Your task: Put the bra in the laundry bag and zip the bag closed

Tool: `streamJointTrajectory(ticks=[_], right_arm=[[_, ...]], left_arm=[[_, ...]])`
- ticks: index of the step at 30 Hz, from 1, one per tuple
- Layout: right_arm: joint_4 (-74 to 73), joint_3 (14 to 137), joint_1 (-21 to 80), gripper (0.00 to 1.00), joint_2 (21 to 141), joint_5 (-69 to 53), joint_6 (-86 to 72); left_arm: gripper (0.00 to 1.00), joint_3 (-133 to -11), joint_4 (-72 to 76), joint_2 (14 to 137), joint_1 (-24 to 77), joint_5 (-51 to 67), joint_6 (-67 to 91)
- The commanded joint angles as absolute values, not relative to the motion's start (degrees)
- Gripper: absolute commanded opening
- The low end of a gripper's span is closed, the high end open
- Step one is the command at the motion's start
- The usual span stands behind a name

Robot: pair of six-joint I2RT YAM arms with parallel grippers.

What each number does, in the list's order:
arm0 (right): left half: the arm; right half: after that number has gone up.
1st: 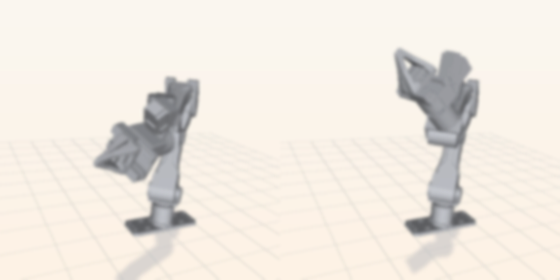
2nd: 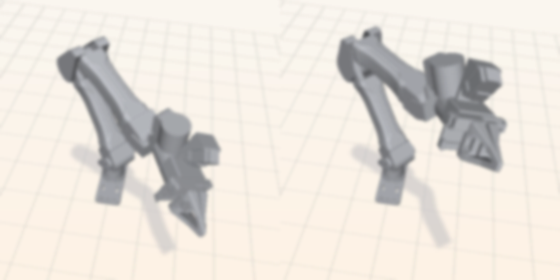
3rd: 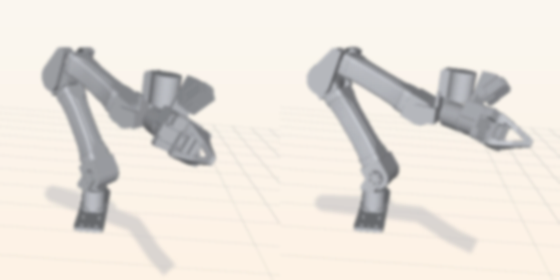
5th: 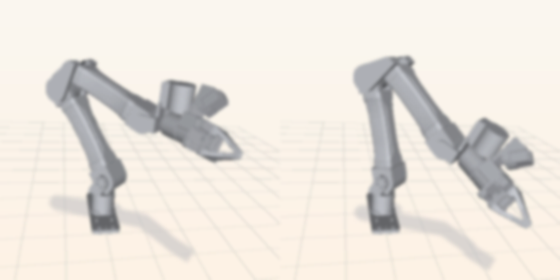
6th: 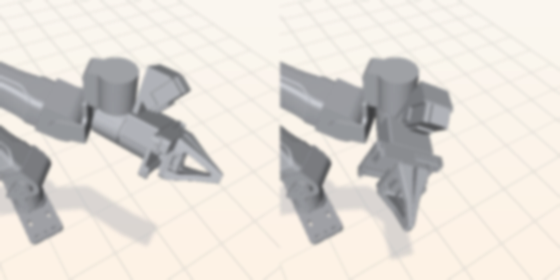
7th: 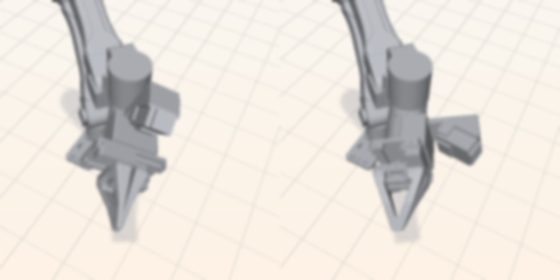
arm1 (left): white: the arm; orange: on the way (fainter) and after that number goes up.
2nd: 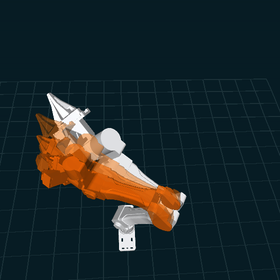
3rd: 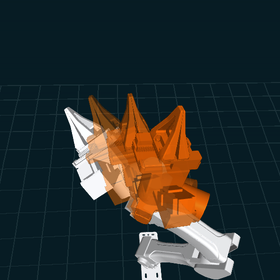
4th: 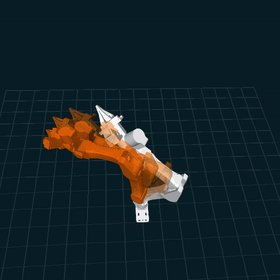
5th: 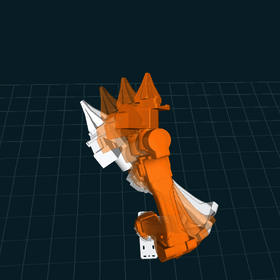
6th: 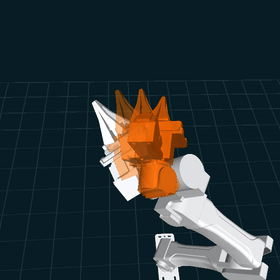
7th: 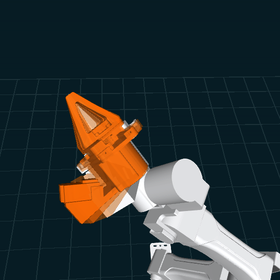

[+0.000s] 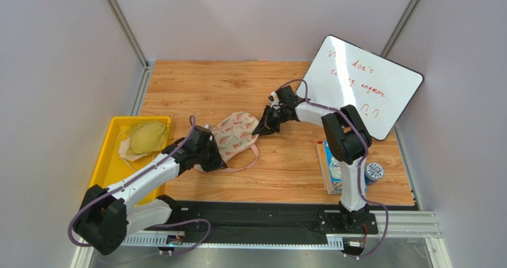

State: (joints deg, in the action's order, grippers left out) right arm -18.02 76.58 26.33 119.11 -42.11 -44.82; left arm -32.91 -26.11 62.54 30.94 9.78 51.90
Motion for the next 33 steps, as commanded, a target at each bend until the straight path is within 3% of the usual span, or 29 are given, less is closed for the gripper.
streamJointTrajectory(ticks=[1,3,5,6,8,9,12,17,21,33], right_arm=[[-22.67,86.19,25.31,0.0,122.51,-35.43,-40.96],[-25.38,88.93,25.31,0.01,124.54,-35.16,-41.04],[-28.37,92.96,25.49,0.1,125.59,-34.28,-40.87],[-31.61,94.03,25.58,0.28,125.6,-34.19,-40.35],[-34.09,93.96,25.66,0.47,124.55,-32.79,-39.99],[-34.88,93.09,25.58,0.61,122.28,-32.35,-39.73],[-36.12,88.35,25.49,0.73,117.01,-30.76,-39.03],[-32.36,79.2,26.89,0.74,109.44,-34.62,-39.9],[-20.77,69.72,30.66,0.65,105.12,-40.51,-46.13],[-4.84,69.52,37.18,0.53,112.41,-46.05,-57.38]], left_arm=[[0.0,-32.78,-27.78,62.84,31.03,13.09,50.18],[0.0,-33.4,-24.88,64.77,31.11,15.9,51.06],[0.0,-33.92,-20.95,66.61,31.03,18.44,52.2],[0.0,-34.19,-19.61,67.14,31.03,19.15,52.9],[0.0,-35.5,-17.06,68.98,31.03,20.56,54.05],[0.0,-36.2,-16.79,69.52,31.03,20.74,54.05],[0.0,-39.02,-16.87,71.8,31.03,21.36,53.35],[0.0,-41.22,-16.79,74.18,31.03,21.97,52.65],[0.0,-41.05,-16.26,74.79,31.03,22.67,52.91],[0.0,-40.6,-16.26,73.22,31.03,23.29,53.17]])
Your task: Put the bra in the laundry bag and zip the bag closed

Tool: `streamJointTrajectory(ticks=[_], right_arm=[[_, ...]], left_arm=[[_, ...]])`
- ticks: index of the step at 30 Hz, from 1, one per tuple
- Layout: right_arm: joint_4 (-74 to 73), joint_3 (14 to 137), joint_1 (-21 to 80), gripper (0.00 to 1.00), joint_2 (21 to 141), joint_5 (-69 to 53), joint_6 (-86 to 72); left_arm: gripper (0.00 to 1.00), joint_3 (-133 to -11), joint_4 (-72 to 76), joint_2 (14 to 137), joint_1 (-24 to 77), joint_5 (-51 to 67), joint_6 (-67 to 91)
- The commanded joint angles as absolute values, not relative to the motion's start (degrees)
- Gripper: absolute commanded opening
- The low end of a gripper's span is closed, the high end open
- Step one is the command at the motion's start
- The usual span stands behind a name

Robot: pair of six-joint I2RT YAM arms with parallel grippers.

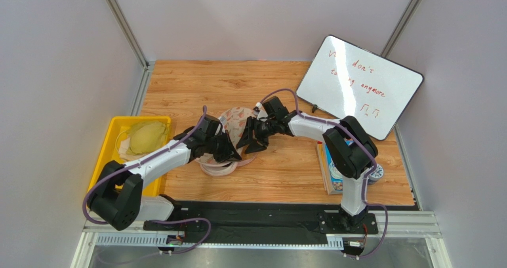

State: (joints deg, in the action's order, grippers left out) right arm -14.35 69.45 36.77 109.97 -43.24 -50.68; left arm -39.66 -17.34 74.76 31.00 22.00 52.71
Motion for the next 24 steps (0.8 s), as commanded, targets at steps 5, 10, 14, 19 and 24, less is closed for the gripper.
streamJointTrajectory(ticks=[5,10,14,19,24], right_arm=[[-3.16,70.4,37.27,0.3,114.26,-45.62,-58.71],[-3.25,71.98,35.16,0.01,116.1,-44.03,-60.03],[-5.79,76.28,32.35,0.0,119.26,-45.17,-57.4],[-14.48,86.29,29.27,0.0,124.18,-49.13,-50.81],[-24.33,94.29,27.51,0.0,127.52,-48.34,-40.71]], left_arm=[[0.0,-39.12,-17.05,71.37,31.03,22.59,53.61],[0.0,-35.61,-18.63,69.7,31.03,21.63,54.49],[0.0,-31.12,-20.47,66.28,31.03,19.43,55.28],[0.0,-26.81,-25.04,57.67,30.94,16.18,56.07],[0.0,-26.98,-28.39,53.7,30.94,14.33,55.9]])
